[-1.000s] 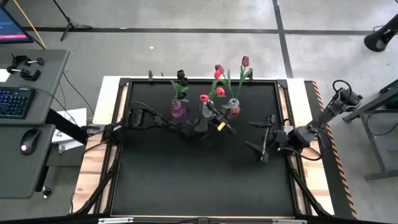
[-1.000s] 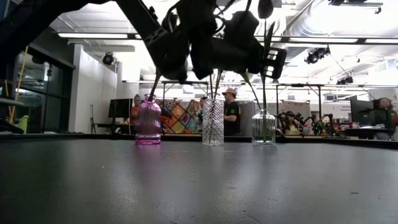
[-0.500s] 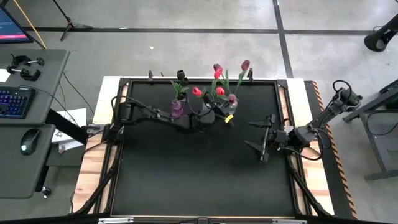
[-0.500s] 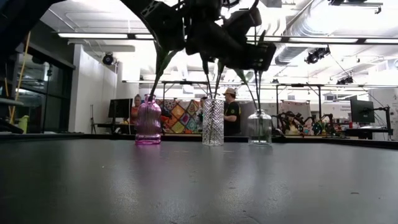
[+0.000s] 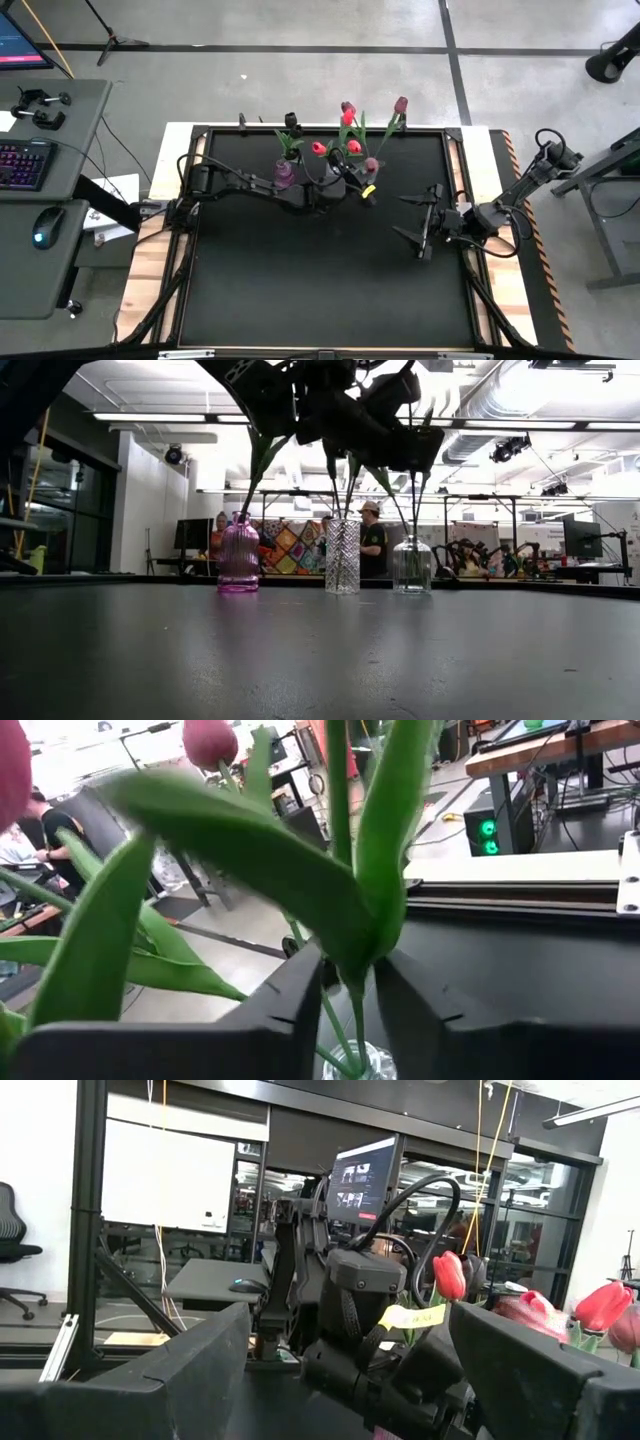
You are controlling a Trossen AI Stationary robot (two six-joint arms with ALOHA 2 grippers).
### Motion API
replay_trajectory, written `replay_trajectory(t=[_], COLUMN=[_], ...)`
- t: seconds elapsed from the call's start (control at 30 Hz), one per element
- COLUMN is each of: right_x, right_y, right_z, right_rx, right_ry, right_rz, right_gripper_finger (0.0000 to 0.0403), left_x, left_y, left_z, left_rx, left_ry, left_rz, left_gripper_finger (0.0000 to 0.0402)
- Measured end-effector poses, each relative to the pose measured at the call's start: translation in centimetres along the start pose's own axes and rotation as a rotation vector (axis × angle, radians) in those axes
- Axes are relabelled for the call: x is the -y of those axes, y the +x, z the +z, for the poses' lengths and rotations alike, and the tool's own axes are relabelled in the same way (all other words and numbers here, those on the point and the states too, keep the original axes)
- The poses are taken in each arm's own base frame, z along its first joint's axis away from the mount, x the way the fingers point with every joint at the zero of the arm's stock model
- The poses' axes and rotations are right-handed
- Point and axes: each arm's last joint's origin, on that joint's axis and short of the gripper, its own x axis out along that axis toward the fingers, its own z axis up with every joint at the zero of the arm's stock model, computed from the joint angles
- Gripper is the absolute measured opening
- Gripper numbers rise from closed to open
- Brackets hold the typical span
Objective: Sort flowers into vase by color
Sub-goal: Put the red tulip into the right transparent vase, then return to Home Position
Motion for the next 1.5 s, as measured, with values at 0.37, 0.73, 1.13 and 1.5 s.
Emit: replay_trajectory(t=[0.37,0.73,1.13,1.5], right_x=[0.0,-0.1,-0.1,-0.6], right_y=[0.0,0.0,0.0,0.0], right_z=[-0.1,-0.1,-0.2,-0.7], right_rx=[-0.005,-0.01,-0.012,-0.024], right_ry=[-0.005,-0.008,-0.008,0.041], right_rz=[0.002,0.004,0.014,0.11], right_gripper_finger=[0.0332,0.0332,0.0332,0.0332], left_x=[1.1,2.4,1.9,-1.5], left_y=[-1.1,-3.9,-10.1,-21.2], left_z=[0.5,1.7,2.5,-2.0], left_rx=[0.011,-0.054,-0.314,-0.319], left_ry=[-0.019,0.092,0.182,0.115], left_rz=[-0.033,0.053,-0.086,-0.241], left_gripper_finger=[0.0189,0.0223,0.0223,0.017])
